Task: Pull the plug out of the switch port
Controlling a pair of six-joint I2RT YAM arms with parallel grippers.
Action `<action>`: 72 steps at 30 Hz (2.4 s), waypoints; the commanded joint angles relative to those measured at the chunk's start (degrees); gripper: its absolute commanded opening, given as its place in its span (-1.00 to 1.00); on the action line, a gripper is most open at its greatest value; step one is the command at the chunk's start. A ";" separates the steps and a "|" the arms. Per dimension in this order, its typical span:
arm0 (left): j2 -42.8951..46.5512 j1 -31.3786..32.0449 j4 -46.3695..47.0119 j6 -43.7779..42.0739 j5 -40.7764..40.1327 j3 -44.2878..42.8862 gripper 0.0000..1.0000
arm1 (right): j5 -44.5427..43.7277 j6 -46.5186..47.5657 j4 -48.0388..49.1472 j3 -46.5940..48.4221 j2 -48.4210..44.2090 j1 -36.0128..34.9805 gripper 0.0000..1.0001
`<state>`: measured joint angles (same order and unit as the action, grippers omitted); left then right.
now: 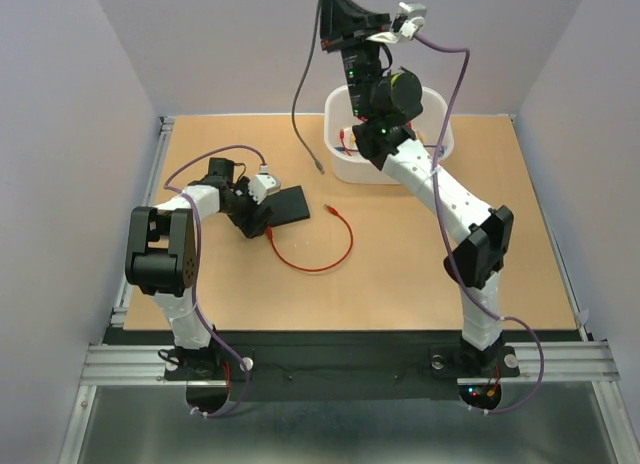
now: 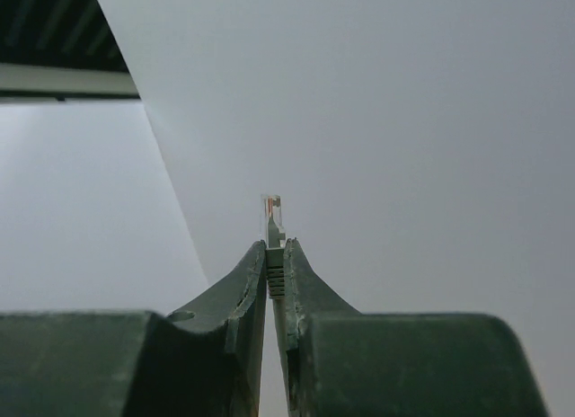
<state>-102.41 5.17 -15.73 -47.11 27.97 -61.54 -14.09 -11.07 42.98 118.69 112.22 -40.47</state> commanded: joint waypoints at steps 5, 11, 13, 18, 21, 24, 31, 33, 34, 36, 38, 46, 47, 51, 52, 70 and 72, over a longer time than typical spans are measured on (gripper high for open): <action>0.63 0.28 -2.29 0.18 1.39 -1.57 0.91 | -1.99 5.09 10.41 38.81 20.57 10.05 -0.99; 0.72 0.28 -2.20 0.00 0.86 -1.57 0.91 | -7.36 4.29 13.71 20.61 11.88 19.98 -0.99; 1.07 0.28 -2.38 -0.08 1.04 -1.74 0.91 | -10.34 7.88 13.71 14.22 11.09 21.30 -0.99; 2.13 0.28 -2.64 0.35 1.13 -1.66 0.91 | -8.94 7.39 13.36 -7.48 6.26 21.31 -0.99; 2.92 0.28 -2.82 0.53 0.77 -1.30 0.91 | -12.18 3.17 13.18 -20.75 2.48 21.31 -0.99; 3.44 0.28 -3.78 0.44 1.04 -1.57 0.92 | -14.91 -2.89 12.83 -31.92 -0.33 21.31 -0.99; 3.62 0.19 -4.84 0.80 0.95 -3.50 0.95 | -12.90 -13.44 -8.31 -36.62 -4.03 21.39 0.70; 3.80 0.28 -5.63 0.62 1.39 -3.76 0.96 | -10.44 -13.54 -20.97 -32.58 -3.15 21.40 1.00; 4.15 0.19 -5.89 0.36 1.74 -3.85 0.97 | -8.43 -12.84 -26.93 -26.82 -2.98 21.48 1.00; 4.67 0.19 -6.24 0.18 2.18 -3.85 0.97 | -5.70 -12.13 -29.87 -25.28 -3.94 21.40 1.00; 5.55 0.19 -6.33 0.18 2.35 -3.85 0.97 | -2.89 -11.78 -31.20 -25.18 -5.60 21.40 1.00; 7.49 0.19 -7.48 -0.17 2.53 -4.03 0.97 | 0.10 -3.87 -52.70 -15.28 -4.86 24.45 1.00; 7.49 0.19 -7.48 -0.17 2.45 -4.03 0.98 | 3.51 -4.48 -59.96 -8.55 -2.30 25.95 1.00; 7.49 0.19 -7.39 0.79 2.36 -4.56 0.97 | 2.56 -6.77 -67.42 -1.71 2.92 28.87 1.00; 7.92 0.11 -7.39 0.88 2.44 -4.21 0.97 | 4.84 -7.90 -67.07 -3.36 0.48 28.87 1.00; 8.46 -4.73 -2.04 12.82 4.12 -9.30 0.95 | 18.65 -10.80 -46.59 -43.89 -28.47 1.72 1.00; 6.27 -4.73 0.59 16.24 2.71 -10.26 0.94 | 21.45 -16.33 -43.87 -46.52 -25.22 -1.71 1.00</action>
<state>-94.06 0.32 -20.27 -38.83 31.88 -68.88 0.69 -20.01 -6.07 77.19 81.56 -37.74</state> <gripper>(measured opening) 0.974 0.998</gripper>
